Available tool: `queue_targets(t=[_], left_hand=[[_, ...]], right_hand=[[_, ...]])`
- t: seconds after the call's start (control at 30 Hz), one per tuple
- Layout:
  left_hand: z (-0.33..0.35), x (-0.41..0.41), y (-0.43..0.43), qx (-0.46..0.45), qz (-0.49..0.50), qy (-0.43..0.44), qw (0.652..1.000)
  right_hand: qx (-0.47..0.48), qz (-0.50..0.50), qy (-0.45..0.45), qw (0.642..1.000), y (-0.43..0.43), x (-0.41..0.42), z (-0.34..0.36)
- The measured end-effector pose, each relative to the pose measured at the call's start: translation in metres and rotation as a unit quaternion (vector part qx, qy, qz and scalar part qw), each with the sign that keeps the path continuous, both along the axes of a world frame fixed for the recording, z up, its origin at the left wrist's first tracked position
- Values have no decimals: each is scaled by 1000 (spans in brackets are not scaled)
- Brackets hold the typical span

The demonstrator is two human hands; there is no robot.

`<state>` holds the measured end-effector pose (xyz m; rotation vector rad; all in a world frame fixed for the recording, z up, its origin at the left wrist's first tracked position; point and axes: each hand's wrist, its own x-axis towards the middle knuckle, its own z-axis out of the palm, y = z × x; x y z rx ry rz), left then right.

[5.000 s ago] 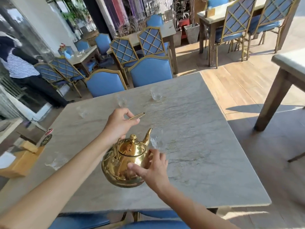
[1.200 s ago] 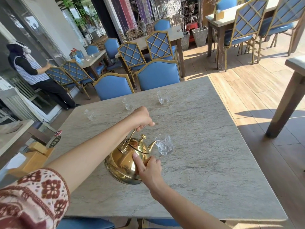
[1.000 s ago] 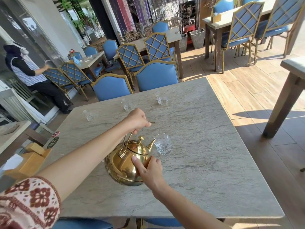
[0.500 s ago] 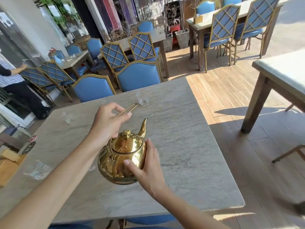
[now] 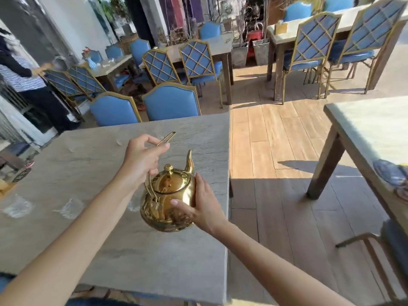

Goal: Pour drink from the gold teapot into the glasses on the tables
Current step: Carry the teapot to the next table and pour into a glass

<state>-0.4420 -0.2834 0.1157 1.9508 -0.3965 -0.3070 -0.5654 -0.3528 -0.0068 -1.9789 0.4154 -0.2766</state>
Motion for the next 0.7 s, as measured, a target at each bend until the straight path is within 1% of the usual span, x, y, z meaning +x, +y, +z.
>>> queue_targets(t=[0.2, 0.3, 0.43, 0.6, 0.7], left_hand=[[-4, -2, -46, -15, 44, 31, 998], [-5, 13, -65, -17, 71, 40, 996], [-9, 44, -90, -24, 112, 53, 992], [-7, 84, -128, -26, 170, 69, 983], [-1, 107, -154, -49, 220, 74, 972]], right_hand=[[21, 35, -11, 999, -60, 5, -11], [27, 71, 9, 997, -87, 23, -12], [32, 137, 50, 989, -132, 67, -13], [34, 220, 70, 972, -186, 134, -16], [47, 277, 80, 957, -219, 172, -8]])
